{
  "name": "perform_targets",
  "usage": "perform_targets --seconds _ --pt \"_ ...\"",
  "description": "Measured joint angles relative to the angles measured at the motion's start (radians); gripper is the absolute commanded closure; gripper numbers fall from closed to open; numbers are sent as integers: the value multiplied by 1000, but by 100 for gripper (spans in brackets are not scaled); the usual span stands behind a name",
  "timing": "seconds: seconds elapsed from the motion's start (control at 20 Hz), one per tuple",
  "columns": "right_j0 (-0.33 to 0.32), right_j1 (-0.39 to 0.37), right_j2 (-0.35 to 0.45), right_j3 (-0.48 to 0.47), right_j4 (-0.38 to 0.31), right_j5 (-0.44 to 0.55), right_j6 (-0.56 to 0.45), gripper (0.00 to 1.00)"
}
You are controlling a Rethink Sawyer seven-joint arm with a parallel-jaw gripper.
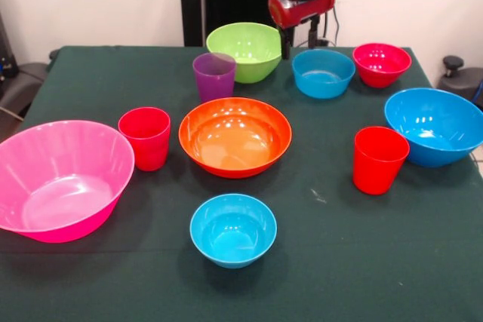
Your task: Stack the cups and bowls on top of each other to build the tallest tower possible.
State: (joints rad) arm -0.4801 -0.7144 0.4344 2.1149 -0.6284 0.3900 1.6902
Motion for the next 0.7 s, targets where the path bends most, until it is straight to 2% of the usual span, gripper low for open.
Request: perform_targets --seconds 0.7 --pt "19 82 -5 -1 -7 -70 0 0"
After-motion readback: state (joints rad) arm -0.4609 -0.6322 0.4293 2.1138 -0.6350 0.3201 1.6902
